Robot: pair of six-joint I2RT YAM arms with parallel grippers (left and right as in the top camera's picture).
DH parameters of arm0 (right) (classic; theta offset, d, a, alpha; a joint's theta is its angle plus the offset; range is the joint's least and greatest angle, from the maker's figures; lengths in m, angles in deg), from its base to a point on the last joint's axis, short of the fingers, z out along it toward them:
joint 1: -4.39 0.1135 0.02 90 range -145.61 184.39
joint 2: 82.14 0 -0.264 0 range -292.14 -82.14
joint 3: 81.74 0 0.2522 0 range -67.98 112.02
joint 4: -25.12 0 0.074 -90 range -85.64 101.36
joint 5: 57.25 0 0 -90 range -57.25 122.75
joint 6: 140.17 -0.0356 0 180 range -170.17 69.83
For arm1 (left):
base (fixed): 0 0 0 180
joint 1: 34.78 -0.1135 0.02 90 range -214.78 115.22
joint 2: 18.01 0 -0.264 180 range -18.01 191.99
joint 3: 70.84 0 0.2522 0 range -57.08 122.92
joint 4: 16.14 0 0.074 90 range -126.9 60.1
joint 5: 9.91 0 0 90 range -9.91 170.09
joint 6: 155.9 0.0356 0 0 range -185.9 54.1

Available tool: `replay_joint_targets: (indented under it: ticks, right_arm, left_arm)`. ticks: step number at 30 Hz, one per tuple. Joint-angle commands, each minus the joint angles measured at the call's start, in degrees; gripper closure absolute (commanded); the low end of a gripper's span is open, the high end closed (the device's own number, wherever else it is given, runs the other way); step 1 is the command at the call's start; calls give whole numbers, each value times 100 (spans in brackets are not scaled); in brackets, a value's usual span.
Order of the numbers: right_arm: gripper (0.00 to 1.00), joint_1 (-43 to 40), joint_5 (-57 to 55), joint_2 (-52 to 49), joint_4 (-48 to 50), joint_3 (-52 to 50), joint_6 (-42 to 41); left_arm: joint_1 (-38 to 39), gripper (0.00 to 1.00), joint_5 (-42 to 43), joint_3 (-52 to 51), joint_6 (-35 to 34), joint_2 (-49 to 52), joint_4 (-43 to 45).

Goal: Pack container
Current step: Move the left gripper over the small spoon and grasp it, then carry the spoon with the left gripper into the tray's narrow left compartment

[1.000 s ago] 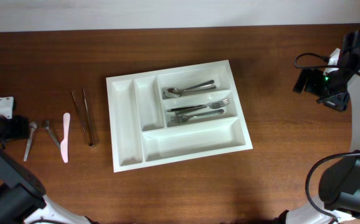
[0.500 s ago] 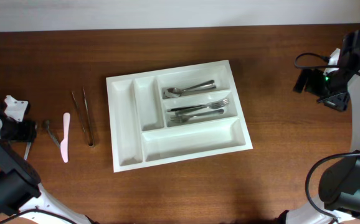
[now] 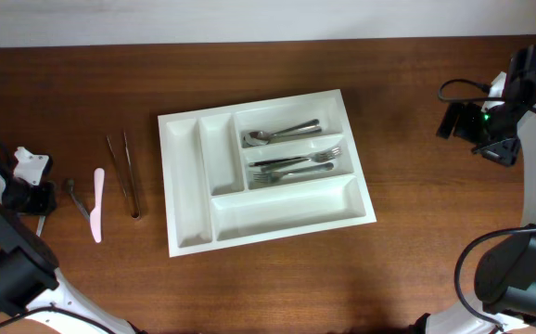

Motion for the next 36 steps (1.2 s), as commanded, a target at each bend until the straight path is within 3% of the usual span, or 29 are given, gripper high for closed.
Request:
replay_joint_targets:
  ticks: [1, 6, 10, 15, 21, 25, 31, 36]
  right_arm:
    - [1, -31, -13, 66, 13, -28, -26]
    - [1, -31, -13, 66, 13, -28, -26]
    - [1, -31, -13, 66, 13, -28, -26]
    - [1, -31, -13, 66, 13, -28, -26]
    - [1, -31, -13, 66, 13, -28, -26]
    - [1, -31, -13, 66, 13, -28, -26]
    - [1, -31, -13, 66, 13, -28, -26]
    - [1, -31, -13, 66, 13, -28, -26]
  left_arm:
    - [7, 72, 68, 50, 72, 138, 72]
    - [7, 80, 129, 50, -96, 138, 74]
    - [7, 98, 127, 55, -446, 131, 42]
    - [114, 98, -81, 350, -531, 83, -533]
    - [566, 98, -341, 1864, -612, -170, -2420]
    - [1248, 98, 179, 3071, -1141, -608, -3314]
    - [2496, 98, 686, 3421, -1827, -1073, -3279]
    - [3650, 98, 686, 3401, -3427, -994, -3226]
